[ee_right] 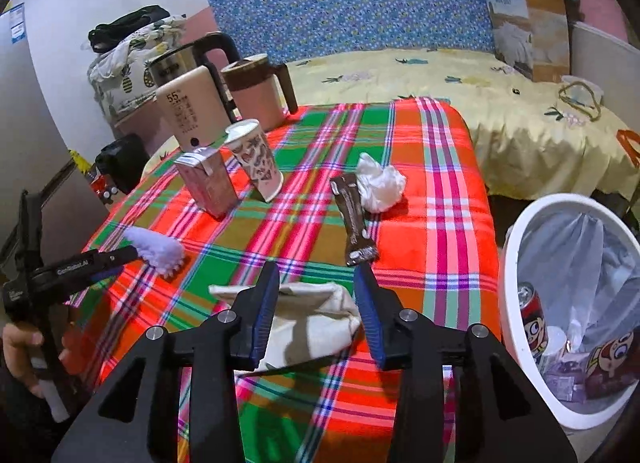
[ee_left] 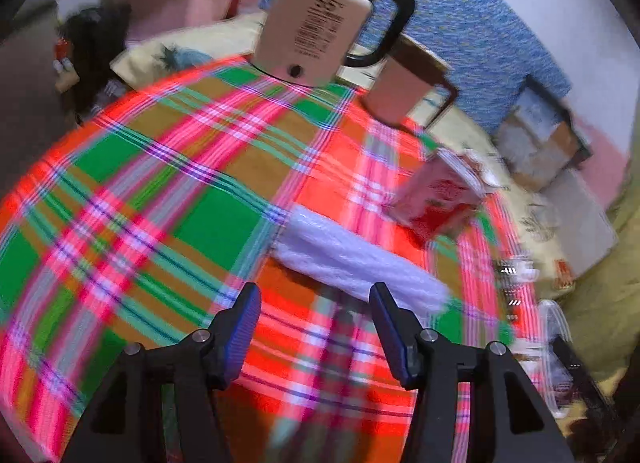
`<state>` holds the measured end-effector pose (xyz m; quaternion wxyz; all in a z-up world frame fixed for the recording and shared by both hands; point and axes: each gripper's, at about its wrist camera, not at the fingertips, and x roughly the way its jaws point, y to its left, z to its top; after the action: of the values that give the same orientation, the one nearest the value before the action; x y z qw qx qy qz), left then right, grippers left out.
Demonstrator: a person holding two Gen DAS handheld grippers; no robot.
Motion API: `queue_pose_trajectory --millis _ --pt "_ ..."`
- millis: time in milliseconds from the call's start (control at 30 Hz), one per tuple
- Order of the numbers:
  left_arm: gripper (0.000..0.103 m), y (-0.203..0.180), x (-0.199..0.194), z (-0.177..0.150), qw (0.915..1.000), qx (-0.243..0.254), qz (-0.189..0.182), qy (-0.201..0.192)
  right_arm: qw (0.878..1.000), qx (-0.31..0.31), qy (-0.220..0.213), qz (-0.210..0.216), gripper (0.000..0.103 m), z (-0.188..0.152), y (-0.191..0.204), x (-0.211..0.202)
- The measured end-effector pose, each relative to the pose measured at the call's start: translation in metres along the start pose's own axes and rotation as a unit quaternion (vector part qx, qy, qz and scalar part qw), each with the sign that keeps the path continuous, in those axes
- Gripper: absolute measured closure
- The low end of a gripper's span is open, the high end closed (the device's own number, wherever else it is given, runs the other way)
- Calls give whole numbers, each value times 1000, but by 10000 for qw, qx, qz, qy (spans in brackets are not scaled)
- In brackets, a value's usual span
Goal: Collect trash
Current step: 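Grasp the second white foam net with the left gripper, then grasp the small white milk box with the right gripper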
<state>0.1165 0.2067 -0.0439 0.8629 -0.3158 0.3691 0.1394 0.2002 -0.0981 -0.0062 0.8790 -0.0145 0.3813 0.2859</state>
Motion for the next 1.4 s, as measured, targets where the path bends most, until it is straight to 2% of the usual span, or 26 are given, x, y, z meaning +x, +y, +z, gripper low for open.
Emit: queue_pose_trajectory --millis 167,233,300,333,500,533,567,600,667,767,900,967,1033,1233,1400 --pt "46 -6 14 6 9989 -329 -317 89 10000 -58 -41 8 62 2 6 -1" --pt "46 -13 19 9 9991 -341 -247 62 9999 -95 -34 8 62 2 9 0" --pt "45 -21 26 12 9994 -240 -257 44 9999 -123 -52 24 62 3 12 0" --pt "45 -26 34 14 9996 -176 -191 125 9999 -138 -53 29 62 4 13 1" --pt "45 -47 51 19 9989 426 162 -86 9994 -328 -7 94 62 9 24 9" --pt "48 -49 53 20 9983 538 209 -126 9991 -421 1 98 62 11 27 12" --pt "58 -52 56 20 9973 670 250 -171 9988 -473 3 103 62 12 29 13" --pt "62 -54 58 20 9963 787 301 -187 9984 -554 6 123 62 15 32 15" --pt "76 -54 58 19 9958 895 142 -135 9970 -747 -9 191 62 21 39 19" --pt "81 -54 49 17 9938 1089 50 -197 9933 -1113 -24 321 62 34 52 27" --pt "81 -48 31 15 9912 1272 -152 -321 9854 -1640 13 455 60 46 73 41" --pt "81 -43 23 15 9903 1310 -249 -380 9818 -1833 36 505 50 52 82 48" --pt "81 -38 17 16 9904 1280 -268 -437 9779 -2018 57 540 48 59 90 58" --pt "81 -24 12 21 9923 1094 -354 -468 9651 -2557 113 552 48 73 112 76" --pt "81 -18 13 21 9927 1061 -392 -423 9594 -2763 211 520 47 83 117 90"
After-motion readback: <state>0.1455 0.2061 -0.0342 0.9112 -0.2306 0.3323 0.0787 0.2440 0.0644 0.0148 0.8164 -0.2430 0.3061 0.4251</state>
